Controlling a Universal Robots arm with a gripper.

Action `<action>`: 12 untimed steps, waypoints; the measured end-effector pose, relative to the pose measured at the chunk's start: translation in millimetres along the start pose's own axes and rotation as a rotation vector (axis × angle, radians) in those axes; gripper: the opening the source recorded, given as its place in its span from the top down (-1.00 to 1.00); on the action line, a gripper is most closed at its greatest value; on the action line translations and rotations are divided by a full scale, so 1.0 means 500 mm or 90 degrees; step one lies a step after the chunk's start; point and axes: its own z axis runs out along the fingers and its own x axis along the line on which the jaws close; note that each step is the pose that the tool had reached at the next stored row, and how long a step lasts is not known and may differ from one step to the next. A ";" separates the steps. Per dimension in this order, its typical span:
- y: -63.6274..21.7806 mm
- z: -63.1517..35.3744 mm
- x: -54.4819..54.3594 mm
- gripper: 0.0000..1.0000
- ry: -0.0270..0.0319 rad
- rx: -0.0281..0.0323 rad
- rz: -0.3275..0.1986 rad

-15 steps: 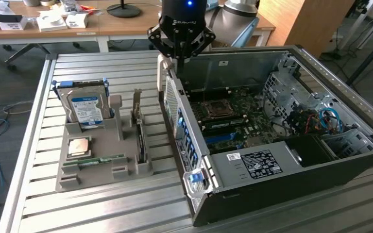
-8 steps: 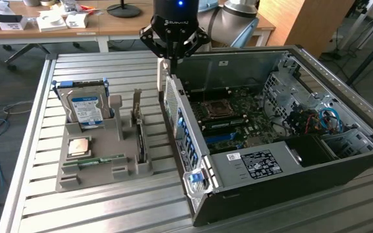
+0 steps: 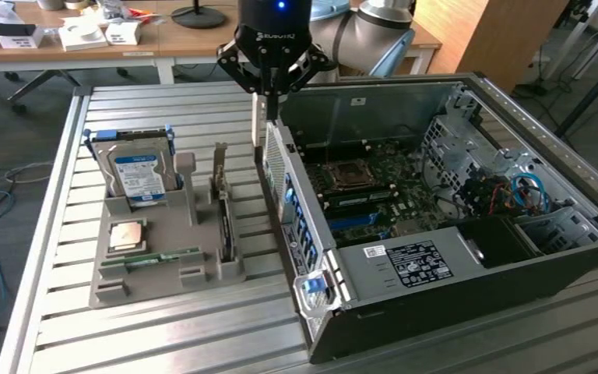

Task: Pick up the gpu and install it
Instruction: 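Reach for the gpu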

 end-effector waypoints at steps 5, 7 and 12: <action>0.000 0.000 0.000 0.79 0.0000 0.0000 0.000; 0.000 0.000 0.001 0.79 0.0000 0.0000 0.000; -0.001 0.000 0.012 0.79 0.0000 0.0000 0.000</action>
